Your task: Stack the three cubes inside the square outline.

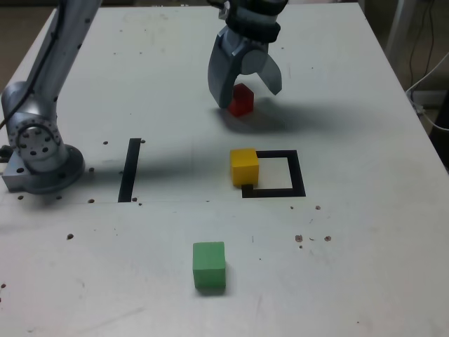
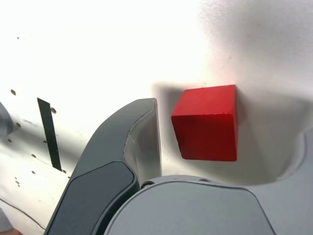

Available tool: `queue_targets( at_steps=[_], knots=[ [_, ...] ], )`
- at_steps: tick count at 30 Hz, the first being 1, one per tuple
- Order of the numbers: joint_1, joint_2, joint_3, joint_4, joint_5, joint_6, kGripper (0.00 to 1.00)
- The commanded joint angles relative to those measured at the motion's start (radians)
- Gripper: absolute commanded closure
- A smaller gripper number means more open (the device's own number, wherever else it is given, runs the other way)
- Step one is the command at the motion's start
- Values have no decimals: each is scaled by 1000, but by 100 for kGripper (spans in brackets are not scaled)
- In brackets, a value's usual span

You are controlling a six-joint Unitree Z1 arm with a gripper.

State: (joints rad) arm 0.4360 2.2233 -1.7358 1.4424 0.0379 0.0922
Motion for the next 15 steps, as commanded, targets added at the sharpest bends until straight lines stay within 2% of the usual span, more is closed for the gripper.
queue_targets(
  at_steps=[1, 5, 10, 12, 15],
  knots=[
    [4, 15, -10, 10, -10, 4, 23],
    [7, 30, -12, 12, -30, 10, 39],
    [5, 36, -18, -5, -36, 37, 64],
    [5, 36, -21, -10, -36, 47, 69],
    [5, 36, -23, -10, -36, 51, 70]
  ],
)
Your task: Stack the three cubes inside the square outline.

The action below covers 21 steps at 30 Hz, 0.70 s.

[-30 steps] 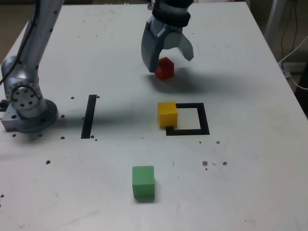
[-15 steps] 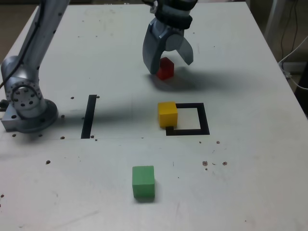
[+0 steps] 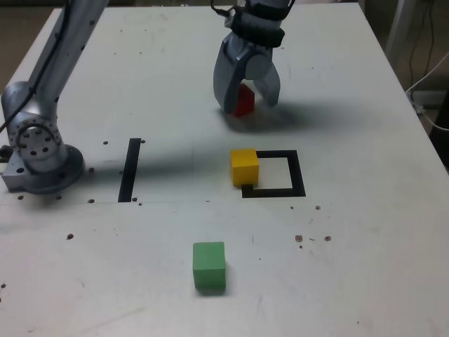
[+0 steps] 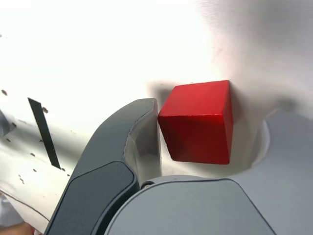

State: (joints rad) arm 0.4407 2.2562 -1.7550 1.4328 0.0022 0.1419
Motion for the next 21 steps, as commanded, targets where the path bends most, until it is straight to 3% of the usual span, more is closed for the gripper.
queue_targets(
  at_steps=[1, 9, 21],
  knots=[
    [0, 3, -4, 1, -1, 2, 70],
    [-1, -1, -3, 7, 2, 4, 70],
    [-64, -35, -58, 31, 42, 4, 70]
  ],
)
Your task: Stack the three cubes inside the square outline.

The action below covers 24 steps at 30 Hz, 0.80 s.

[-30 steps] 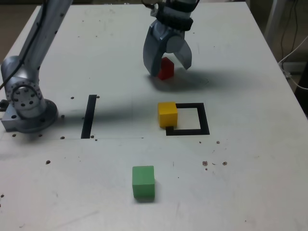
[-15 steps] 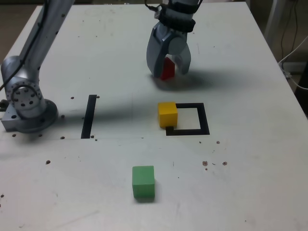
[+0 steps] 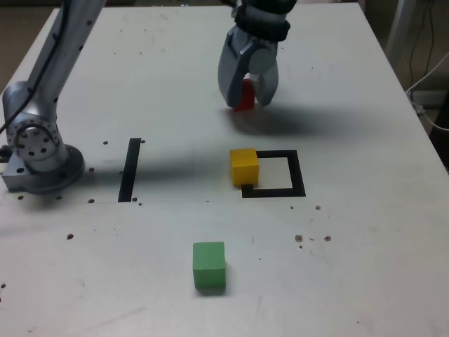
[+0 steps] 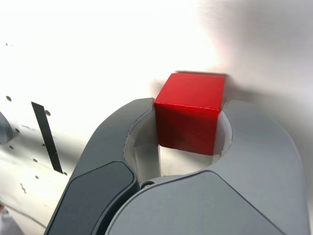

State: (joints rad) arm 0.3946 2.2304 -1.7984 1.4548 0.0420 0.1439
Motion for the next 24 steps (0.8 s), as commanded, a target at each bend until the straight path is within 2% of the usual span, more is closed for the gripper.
queue_targets(
  at_steps=[1, 14, 24],
  knots=[
    [-30, -10, -25, 15, 2, 2, 70],
    [-252, 2, -116, 50, -12, -56, 70],
    [-377, 22, -148, 58, -30, -112, 71]
  ],
)
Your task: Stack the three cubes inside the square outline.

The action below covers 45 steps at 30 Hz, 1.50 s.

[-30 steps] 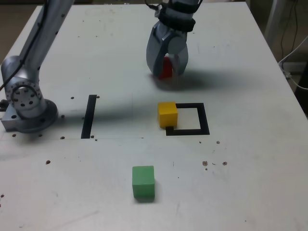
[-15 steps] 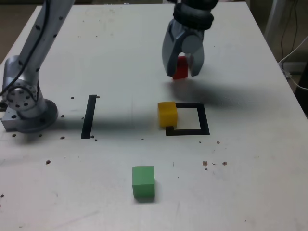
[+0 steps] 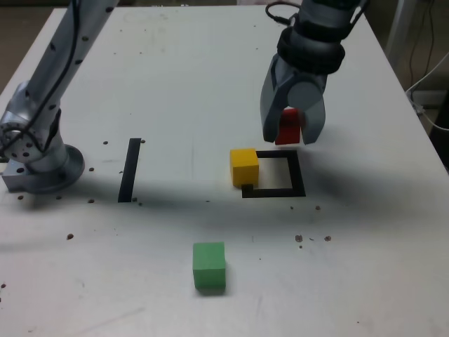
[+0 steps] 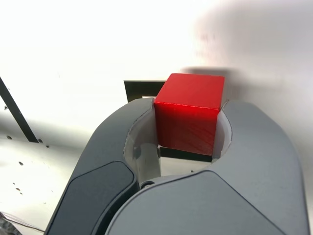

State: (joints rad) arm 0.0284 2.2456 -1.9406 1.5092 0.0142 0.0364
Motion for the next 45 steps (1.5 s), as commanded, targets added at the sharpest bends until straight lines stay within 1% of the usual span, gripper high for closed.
queue_targets(
  at_steps=[1, 11, 20, 29, 40, 45],
  knots=[
    [-20, 9, -7, 3, -4, -9, 71],
    [-91, 42, -11, 1, -29, -47, 70],
    [-115, 45, 21, -2, -47, -62, 70],
    [-116, 14, 83, -7, -48, -80, 70],
    [-116, -44, 195, -30, -49, -92, 70],
    [-121, -56, 210, -41, -49, -93, 70]
  ],
)
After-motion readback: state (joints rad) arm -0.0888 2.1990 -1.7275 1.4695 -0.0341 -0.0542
